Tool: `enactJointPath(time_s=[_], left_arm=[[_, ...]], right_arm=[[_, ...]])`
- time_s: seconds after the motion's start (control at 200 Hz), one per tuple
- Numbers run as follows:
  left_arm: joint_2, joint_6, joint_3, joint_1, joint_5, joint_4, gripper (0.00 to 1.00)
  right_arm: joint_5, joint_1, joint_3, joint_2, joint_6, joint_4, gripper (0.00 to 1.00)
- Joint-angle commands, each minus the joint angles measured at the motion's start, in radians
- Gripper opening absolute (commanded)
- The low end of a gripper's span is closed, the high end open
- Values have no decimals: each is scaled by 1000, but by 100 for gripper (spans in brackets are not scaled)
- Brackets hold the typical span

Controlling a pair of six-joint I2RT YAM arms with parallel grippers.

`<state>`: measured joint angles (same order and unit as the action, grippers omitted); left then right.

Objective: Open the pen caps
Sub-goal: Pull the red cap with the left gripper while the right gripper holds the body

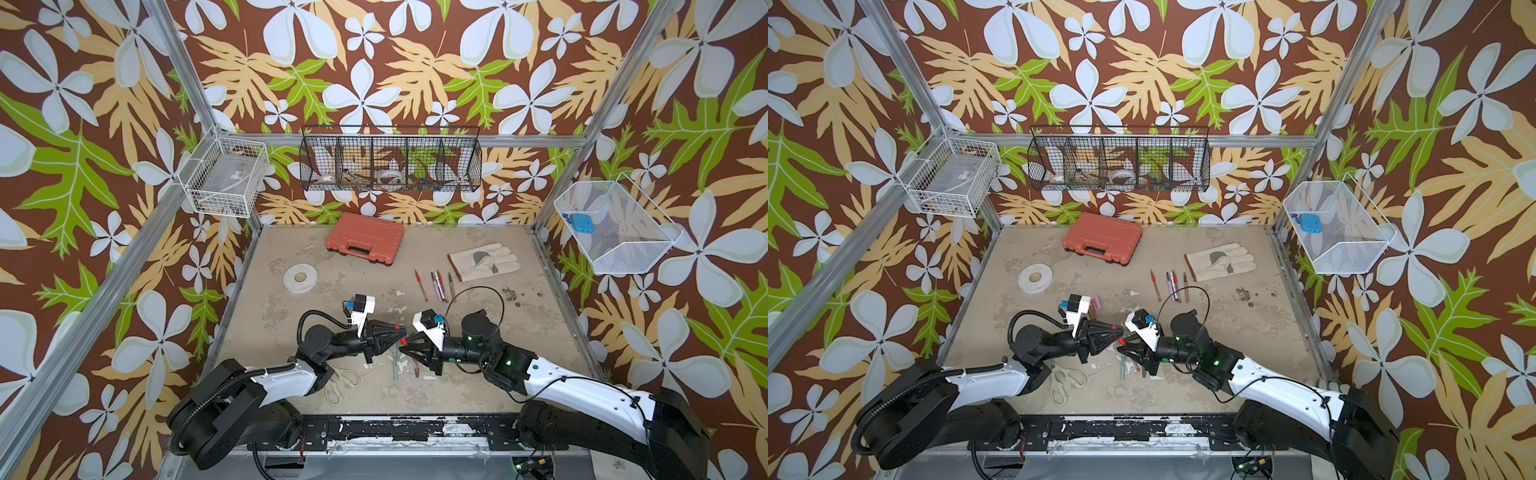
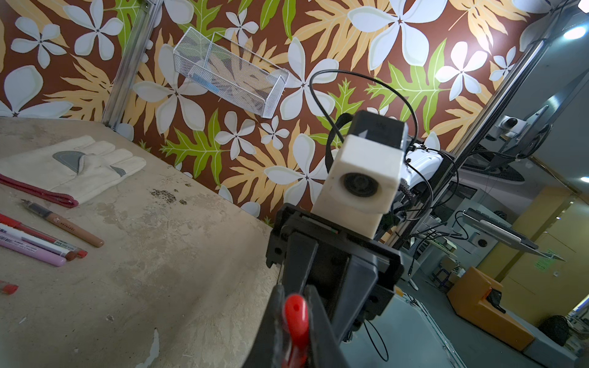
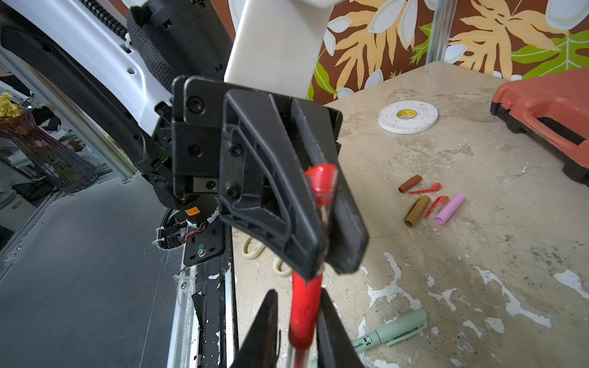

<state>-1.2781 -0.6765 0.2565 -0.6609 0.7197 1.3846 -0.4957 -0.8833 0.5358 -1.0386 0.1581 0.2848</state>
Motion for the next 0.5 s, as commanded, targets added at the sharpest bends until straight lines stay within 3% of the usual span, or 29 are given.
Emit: enactJointPath(time_s=[0.0, 0.185, 0.495], left_arm=[[3, 0, 7, -3, 14, 30, 0], [6, 0, 7, -3, 12, 31, 0], [14, 3, 5, -4, 2, 27, 0]], right_arm=[[-1, 0, -2, 0, 8, 30, 18], [-11, 0, -1, 0, 8, 27, 11], [-46, 0, -5, 7, 9, 10, 14]])
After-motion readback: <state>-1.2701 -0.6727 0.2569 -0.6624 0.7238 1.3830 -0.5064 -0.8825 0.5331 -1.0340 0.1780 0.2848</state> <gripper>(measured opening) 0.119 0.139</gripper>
